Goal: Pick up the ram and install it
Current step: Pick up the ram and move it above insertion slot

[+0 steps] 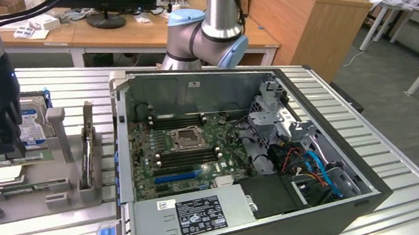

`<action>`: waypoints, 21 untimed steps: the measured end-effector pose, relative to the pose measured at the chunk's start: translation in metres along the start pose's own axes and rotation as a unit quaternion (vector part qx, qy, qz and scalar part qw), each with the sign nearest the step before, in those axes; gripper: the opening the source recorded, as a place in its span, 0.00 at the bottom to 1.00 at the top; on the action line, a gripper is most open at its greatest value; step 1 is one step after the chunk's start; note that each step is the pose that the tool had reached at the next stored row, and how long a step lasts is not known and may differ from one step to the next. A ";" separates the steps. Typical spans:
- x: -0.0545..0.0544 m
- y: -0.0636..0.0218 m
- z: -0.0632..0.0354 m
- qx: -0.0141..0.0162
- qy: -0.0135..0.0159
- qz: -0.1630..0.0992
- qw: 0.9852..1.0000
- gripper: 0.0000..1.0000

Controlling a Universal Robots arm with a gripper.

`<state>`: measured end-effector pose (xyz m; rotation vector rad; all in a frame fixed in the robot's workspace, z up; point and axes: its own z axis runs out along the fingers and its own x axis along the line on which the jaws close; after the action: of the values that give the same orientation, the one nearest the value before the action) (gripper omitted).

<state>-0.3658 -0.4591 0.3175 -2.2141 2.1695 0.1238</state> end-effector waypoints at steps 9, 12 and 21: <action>-0.001 -0.0007 -0.0099 0.000 -0.001 0.000 1.000 0.11; -0.001 -0.0011 -0.0133 0.000 -0.002 0.000 1.000 0.11; -0.002 -0.0026 -0.0259 0.000 -0.003 0.000 1.000 0.11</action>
<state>-0.3625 -0.4591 0.3433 -2.2105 2.1657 0.1310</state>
